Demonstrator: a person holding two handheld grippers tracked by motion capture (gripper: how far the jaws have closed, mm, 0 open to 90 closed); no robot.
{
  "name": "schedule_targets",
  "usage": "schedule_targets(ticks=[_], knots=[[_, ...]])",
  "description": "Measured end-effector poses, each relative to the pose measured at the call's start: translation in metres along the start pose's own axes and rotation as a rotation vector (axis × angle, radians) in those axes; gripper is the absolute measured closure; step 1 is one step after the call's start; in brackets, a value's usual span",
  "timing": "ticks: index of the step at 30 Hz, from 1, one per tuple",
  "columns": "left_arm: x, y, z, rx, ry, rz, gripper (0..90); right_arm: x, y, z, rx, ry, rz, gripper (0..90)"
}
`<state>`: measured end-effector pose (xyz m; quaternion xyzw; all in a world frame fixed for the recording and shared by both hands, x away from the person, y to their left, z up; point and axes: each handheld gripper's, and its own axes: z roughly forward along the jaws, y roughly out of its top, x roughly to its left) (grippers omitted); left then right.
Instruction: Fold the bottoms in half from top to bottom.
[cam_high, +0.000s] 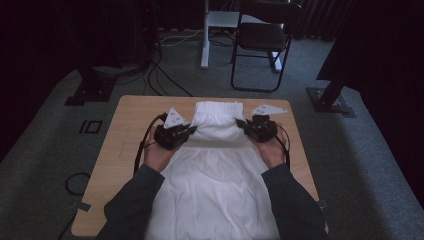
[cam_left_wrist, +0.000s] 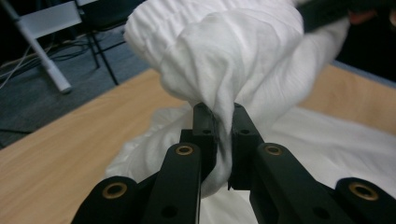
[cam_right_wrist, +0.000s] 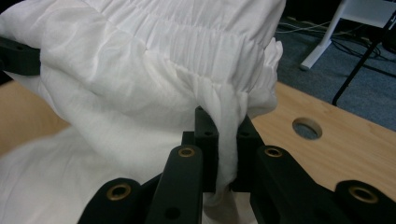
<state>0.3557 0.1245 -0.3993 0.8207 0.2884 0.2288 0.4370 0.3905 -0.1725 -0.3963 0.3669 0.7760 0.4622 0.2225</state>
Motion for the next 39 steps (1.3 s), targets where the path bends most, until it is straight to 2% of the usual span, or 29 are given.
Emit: schedule_targets(ticks=[3, 5, 6, 7, 8, 10, 11, 12, 13, 14, 15, 16, 17, 18, 19, 21, 24, 28, 30, 31, 32, 33, 36, 39], knots=[[-0.014, -0.022, -0.003, 0.033, -0.027, 0.008, 85.0, 0.010, -0.022, -0.007, 0.030, 0.036, -0.015, 84.7], [-0.023, -0.039, -0.001, 0.064, -0.047, -0.003, 85.0, 0.018, -0.040, -0.006, 0.061, 0.056, -0.019, 84.7], [-0.023, -0.039, -0.001, 0.064, -0.047, -0.003, 85.0, 0.018, -0.040, -0.006, 0.061, 0.056, -0.019, 84.7], [-0.034, -0.061, 0.005, 0.120, -0.070, -0.015, 85.0, 0.023, -0.049, -0.004, 0.084, 0.061, -0.026, 84.7], [-0.039, -0.072, 0.009, 0.155, -0.084, -0.013, 85.0, 0.032, -0.072, 0.001, 0.136, 0.080, -0.029, 84.7], [-0.049, -0.095, 0.022, 0.222, -0.113, -0.026, 85.0, 0.037, -0.093, 0.007, 0.178, 0.101, -0.010, 84.7], [-0.052, -0.106, 0.028, 0.256, -0.120, -0.039, 84.9, 0.040, -0.104, 0.010, 0.199, 0.113, 0.009, 84.7], [-0.052, -0.106, 0.028, 0.256, -0.120, -0.039, 84.8, 0.040, -0.104, 0.010, 0.199, 0.113, 0.009, 84.7], [-0.057, -0.123, 0.040, 0.324, -0.132, -0.054, 84.8, 0.042, -0.114, 0.014, 0.229, 0.124, 0.014, 84.6], [-0.060, -0.129, 0.046, 0.354, -0.121, -0.035, 84.9, 0.047, -0.128, 0.020, 0.281, 0.125, 0.004, 84.5], [-0.059, -0.132, 0.046, 0.334, -0.122, -0.020, 85.0, 0.050, -0.134, 0.023, 0.303, 0.132, -0.003, 84.3], [-0.055, -0.131, 0.047, 0.341, -0.129, -0.017, 85.0, 0.052, -0.138, 0.025, 0.320, 0.129, -0.005, 84.0], [-0.050, -0.129, 0.049, 0.351, -0.115, -0.017, 85.0, 0.053, -0.139, 0.027, 0.331, 0.119, -0.011, 83.9], [-0.046, -0.127, 0.051, 0.358, -0.092, -0.002, 84.9, 0.054, -0.139, 0.028, 0.333, 0.125, -0.007, 83.7], [-0.040, -0.126, 0.054, 0.363, -0.091, 0.008, 84.8, 0.055, -0.138, 0.029, 0.329, 0.135, -0.005, 83.6], [-0.026, -0.122, 0.059, 0.378, -0.098, 0.003, 84.6, 0.058, -0.136, 0.032, 0.329, 0.139, -0.004, 83.4], [-0.011, -0.117, 0.068, 0.394, -0.101, 0.032, 84.1, 0.060, -0.139, 0.042, 0.345, 0.142, 0.001, 83.1], [0.002, -0.109, 0.079, 0.410, -0.075, 0.050, 83.7, 0.055, -0.139, 0.057, 0.350, 0.153, 0.023, 83.1], [0.004, -0.108, 0.082, 0.410, -0.067, 0.048, 83.6, 0.052, -0.137, 0.061, 0.349, 0.150, 0.023, 83.1], [0.008, -0.104, 0.089, 0.405, -0.041, 0.048, 83.6, 0.049, -0.135, 0.065, 0.348, 0.137, 0.013, 83.1], [0.010, -0.103, 0.092, 0.405, -0.032, 0.048, 83.6, 0.042, -0.130, 0.074, 0.348, 0.099, -0.011, 83.1], [0.012, -0.101, 0.095, 0.405, -0.025, 0.044, 83.6, 0.038, -0.126, 0.079, 0.349, 0.085, -0.008, 83.2], [0.019, -0.098, 0.105, 0.387, -0.007, 0.015, 83.6, 0.021, -0.117, 0.095, 0.354, 0.050, 0.013, 83.2], [0.026, -0.094, 0.115, 0.374, 0.021, -0.008, 83.6, 0.005, -0.106, 0.112, 0.355, 0.016, 0.062, 83.3]])
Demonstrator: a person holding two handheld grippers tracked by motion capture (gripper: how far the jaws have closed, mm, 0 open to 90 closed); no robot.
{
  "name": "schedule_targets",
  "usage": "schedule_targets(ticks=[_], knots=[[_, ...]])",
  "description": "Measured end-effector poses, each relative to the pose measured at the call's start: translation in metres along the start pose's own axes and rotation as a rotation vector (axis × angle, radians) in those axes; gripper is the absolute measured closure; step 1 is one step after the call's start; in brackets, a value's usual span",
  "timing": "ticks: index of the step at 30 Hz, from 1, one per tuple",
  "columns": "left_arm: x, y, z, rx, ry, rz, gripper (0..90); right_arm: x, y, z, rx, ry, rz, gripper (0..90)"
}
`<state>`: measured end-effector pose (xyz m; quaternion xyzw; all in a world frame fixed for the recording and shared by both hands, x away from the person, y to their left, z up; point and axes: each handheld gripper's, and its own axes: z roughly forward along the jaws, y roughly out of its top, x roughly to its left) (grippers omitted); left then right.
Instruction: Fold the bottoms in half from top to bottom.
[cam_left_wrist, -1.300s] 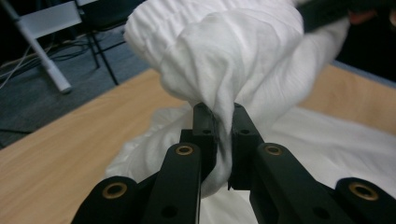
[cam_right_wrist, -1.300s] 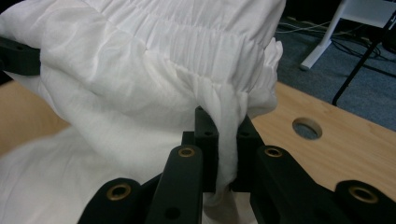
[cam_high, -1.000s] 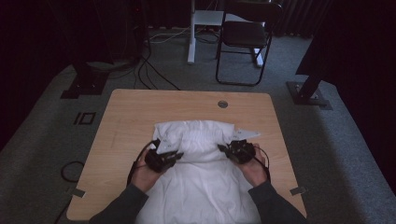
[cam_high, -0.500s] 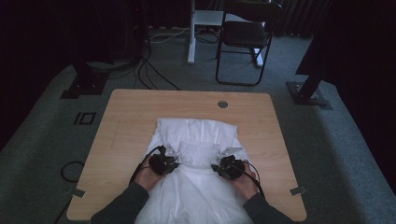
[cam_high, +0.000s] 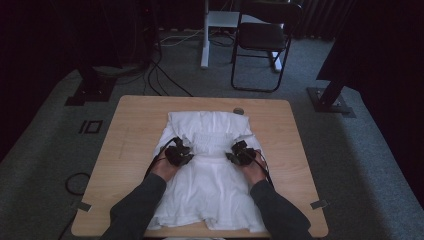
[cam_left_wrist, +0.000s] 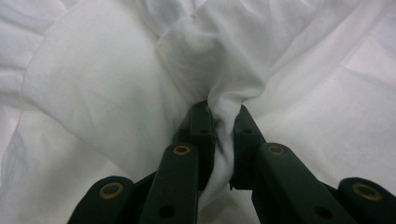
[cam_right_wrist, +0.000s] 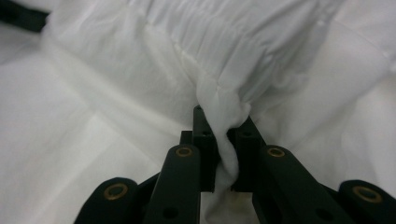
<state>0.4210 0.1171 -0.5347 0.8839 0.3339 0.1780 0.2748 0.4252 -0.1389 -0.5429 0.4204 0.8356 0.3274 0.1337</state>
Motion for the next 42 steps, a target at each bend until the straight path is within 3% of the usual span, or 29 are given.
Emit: schedule_targets(ticks=[6, 12, 15, 18, 20, 21, 22, 23, 25, 27, 30, 33, 38, 40, 42], knots=[[0.013, 0.009, 0.010, -0.010, 0.032, -0.063, 83.5, -0.012, 0.025, 0.018, 0.004, -0.049, 0.051, 83.5], [0.015, 0.013, 0.005, -0.009, 0.041, -0.073, 83.8, -0.015, 0.028, 0.014, 0.002, -0.020, 0.034, 84.7], [0.017, 0.021, -0.015, -0.070, 0.040, -0.091, 84.5, -0.020, 0.035, -0.003, -0.037, -0.004, 0.032, 85.0], [0.016, 0.036, -0.050, -0.189, 0.054, -0.100, 85.4, -0.022, 0.048, -0.032, -0.126, -0.003, 0.023, 85.1], [0.009, 0.043, -0.076, -0.268, 0.070, -0.079, 85.7, -0.022, 0.056, -0.054, -0.190, -0.007, 0.010, 85.1], [0.009, 0.043, -0.076, -0.268, 0.070, -0.079, 85.8, -0.021, 0.059, -0.065, -0.227, -0.007, 0.007, 85.1], [0.004, 0.046, -0.090, -0.316, 0.074, -0.072, 85.8, -0.021, 0.059, -0.065, -0.227, -0.007, 0.007, 85.1], [-0.003, 0.046, -0.106, -0.359, 0.067, -0.067, 85.9, -0.019, 0.061, -0.080, -0.266, -0.004, -0.001, 85.1], [-0.012, 0.043, -0.119, -0.382, 0.065, -0.048, 85.8, -0.013, 0.060, -0.105, -0.325, -0.003, -0.038, 85.1], [-0.020, 0.036, -0.124, -0.380, 0.054, -0.038, 85.7, -0.004, 0.053, -0.116, -0.328, -0.003, -0.073, 85.1], [-0.030, 0.014, -0.115, -0.339, 0.004, -0.050, 85.1, 0.007, 0.034, -0.116, -0.285, 0.000, -0.116, 85.0], [-0.038, -0.011, -0.098, -0.286, -0.051, -0.073, 84.7, 0.017, 0.000, -0.098, -0.213, 0.036, -0.123, 84.9], [-0.054, -0.051, -0.055, -0.129, -0.104, -0.088, 84.4, 0.024, -0.041, -0.061, -0.089, 0.078, -0.089, 84.9], [-0.056, -0.059, -0.042, -0.097, -0.104, -0.089, 84.0, 0.026, -0.048, -0.049, -0.057, 0.077, -0.087, 84.8], [-0.053, -0.060, -0.040, -0.110, -0.128, -0.119, 82.7, 0.028, -0.051, -0.040, -0.023, 0.075, -0.086, 84.7]])
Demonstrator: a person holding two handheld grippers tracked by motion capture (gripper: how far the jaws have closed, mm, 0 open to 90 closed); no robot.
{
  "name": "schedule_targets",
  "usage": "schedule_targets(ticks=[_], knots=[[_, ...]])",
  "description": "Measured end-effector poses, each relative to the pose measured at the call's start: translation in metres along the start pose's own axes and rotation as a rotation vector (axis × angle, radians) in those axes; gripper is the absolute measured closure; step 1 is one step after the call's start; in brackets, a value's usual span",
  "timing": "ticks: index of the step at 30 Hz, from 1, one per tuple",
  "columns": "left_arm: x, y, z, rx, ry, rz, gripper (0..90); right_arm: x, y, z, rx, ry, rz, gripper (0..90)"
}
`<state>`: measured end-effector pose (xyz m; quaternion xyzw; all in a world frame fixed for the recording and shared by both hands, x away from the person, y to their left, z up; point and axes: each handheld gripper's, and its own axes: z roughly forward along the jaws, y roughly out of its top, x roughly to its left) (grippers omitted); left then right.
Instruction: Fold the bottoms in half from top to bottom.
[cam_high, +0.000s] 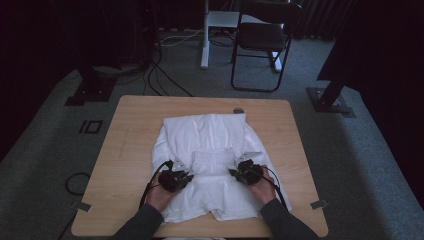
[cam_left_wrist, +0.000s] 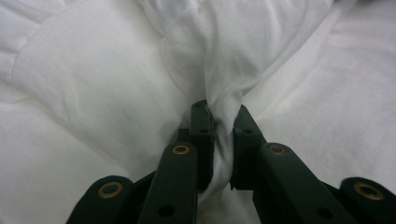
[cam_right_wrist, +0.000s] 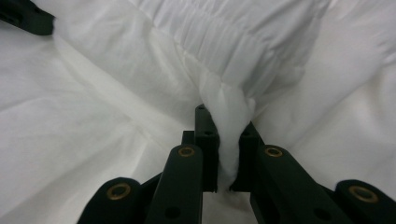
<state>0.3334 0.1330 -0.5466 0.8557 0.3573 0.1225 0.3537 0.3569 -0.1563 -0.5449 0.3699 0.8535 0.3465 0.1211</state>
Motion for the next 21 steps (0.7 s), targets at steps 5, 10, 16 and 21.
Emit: schedule_targets(ticks=[5, 10, 16, 21], knots=[[0.001, 0.010, -0.008, 0.010, -0.036, -0.022, 61.0, -0.004, 0.002, 0.003, 0.019, 0.030, 0.037, 70.9], [0.012, 0.029, -0.038, -0.100, -0.017, -0.051, 54.4, -0.007, 0.006, -0.015, -0.014, 0.035, 0.017, 44.6], [0.034, 0.057, -0.037, -0.108, 0.052, -0.090, 81.9, -0.028, 0.023, -0.048, -0.190, 0.016, 0.083, 76.0], [0.046, 0.064, -0.002, 0.003, 0.060, -0.139, 90.0, -0.049, 0.047, -0.026, -0.150, -0.042, 0.124, 87.0]])
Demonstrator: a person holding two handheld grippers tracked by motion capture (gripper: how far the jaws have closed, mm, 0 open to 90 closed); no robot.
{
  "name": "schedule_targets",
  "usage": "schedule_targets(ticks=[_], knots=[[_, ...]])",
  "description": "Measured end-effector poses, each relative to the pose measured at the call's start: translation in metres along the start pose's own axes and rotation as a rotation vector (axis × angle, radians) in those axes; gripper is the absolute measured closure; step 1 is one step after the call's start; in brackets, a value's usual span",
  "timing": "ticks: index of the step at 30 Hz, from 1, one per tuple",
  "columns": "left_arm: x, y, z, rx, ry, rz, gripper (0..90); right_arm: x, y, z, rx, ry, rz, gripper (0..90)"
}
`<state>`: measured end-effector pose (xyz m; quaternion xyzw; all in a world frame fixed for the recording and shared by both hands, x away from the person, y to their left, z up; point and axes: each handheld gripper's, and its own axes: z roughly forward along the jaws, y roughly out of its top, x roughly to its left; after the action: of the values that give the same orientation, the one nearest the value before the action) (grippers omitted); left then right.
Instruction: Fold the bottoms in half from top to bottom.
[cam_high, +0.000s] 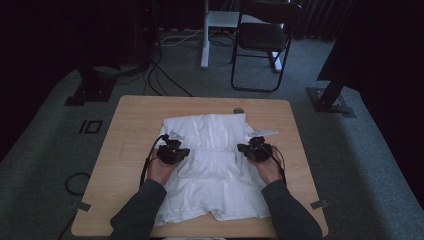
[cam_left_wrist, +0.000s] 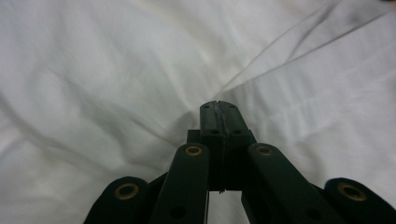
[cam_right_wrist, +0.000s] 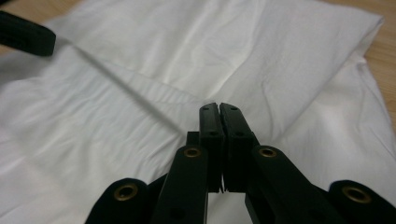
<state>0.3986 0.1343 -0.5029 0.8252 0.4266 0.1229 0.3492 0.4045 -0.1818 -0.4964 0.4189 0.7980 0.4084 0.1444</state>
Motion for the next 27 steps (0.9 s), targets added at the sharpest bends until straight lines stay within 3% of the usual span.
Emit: schedule_targets(ticks=[4, 7, 10, 13, 18, 25, 27], knots=[[0.001, -0.006, 0.025, 0.059, -0.013, -0.004, 89.1, -0.006, 0.000, 0.035, 0.103, -0.019, 0.019, 83.9], [-0.005, -0.010, 0.026, 0.045, -0.014, 0.014, 85.1, -0.009, -0.007, 0.046, 0.123, 0.025, 0.039, 82.9], [-0.012, -0.013, 0.019, 0.019, -0.015, 0.040, 82.0, -0.009, -0.011, 0.038, 0.098, 0.069, 0.052, 80.7], [-0.024, -0.021, 0.009, -0.023, -0.043, 0.066, 80.6, -0.005, -0.014, 0.026, 0.079, 0.095, 0.011, 79.6], [-0.039, -0.036, 0.002, -0.053, -0.107, 0.106, 78.9, 0.004, -0.021, 0.005, 0.046, 0.148, -0.053, 76.5], [-0.062, -0.055, -0.005, -0.037, -0.190, 0.222, 76.7, 0.007, -0.018, -0.021, -0.023, 0.139, -0.077, 70.6], [-0.065, -0.059, -0.006, -0.026, -0.187, 0.244, 76.3, 0.009, -0.015, -0.023, -0.037, 0.133, -0.079, 69.1]])
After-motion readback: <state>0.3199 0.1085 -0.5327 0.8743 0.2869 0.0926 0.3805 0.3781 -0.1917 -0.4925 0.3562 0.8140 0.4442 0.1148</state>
